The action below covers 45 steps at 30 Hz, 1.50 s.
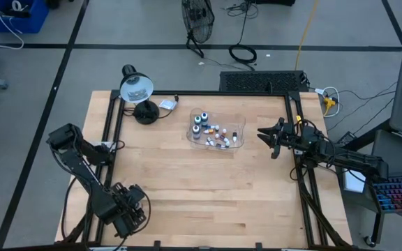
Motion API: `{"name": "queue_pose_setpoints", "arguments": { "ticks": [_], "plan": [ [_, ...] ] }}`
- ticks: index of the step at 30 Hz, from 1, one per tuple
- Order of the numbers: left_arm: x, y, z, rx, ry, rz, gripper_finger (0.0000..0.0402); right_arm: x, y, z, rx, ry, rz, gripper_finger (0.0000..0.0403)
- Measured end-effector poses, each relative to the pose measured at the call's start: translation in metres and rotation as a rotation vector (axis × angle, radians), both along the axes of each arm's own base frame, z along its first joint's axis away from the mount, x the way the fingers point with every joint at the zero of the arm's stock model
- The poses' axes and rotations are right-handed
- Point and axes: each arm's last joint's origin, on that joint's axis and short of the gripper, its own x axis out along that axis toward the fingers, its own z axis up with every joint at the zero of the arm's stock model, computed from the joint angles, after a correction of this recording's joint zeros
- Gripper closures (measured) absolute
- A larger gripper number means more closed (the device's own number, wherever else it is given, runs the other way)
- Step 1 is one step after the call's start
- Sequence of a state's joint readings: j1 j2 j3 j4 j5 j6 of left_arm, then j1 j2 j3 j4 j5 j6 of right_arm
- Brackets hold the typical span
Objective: Pick & Place food coloring
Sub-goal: Put the black big food coloring into the transparent bin
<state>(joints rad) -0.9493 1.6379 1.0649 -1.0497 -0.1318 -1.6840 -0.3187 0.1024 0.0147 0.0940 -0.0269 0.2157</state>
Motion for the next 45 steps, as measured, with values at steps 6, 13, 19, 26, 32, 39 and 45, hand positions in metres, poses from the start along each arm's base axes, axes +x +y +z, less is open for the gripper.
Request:
{"name": "queue_pose_setpoints", "arguments": {
  "ticks": [6,13,19,26,32,39,45],
  "plan": [
    [0.001,0.0,0.0,-0.002,-0.007,0.003,0.0093,0.0,0.0,0.0,0.0,0.0,0.0,0.0298],
    [0.001,0.0,0.0,-0.007,-0.008,0.019,0.0211,0.0,0.0,0.0,0.0,0.0,0.0,0.0298],
    [0.008,0.003,0.002,0.044,-0.073,-0.054,0.0262,0.0,0.0,0.0,0.0,0.0,0.0,0.0298],
    [0.062,0.012,0.06,0.144,-0.285,-0.292,0.0262,0.0,0.0,0.0,0.0,0.0,0.0,0.0298],
    [0.119,0.048,0.149,0.267,-0.479,-0.538,0.0262,0.0,0.0,0.0,0.0,0.0,0.0,0.0298],
    [0.156,0.142,0.218,0.425,-0.555,-0.566,0.0262,0.0,0.0,0.0,0.0,0.0,0.0,0.0298],
    [0.18,0.229,0.218,0.412,-0.557,-0.49,0.0262,0.0,0.0,0.0,0.0,0.0,0.0,0.0298]
  ]
}}
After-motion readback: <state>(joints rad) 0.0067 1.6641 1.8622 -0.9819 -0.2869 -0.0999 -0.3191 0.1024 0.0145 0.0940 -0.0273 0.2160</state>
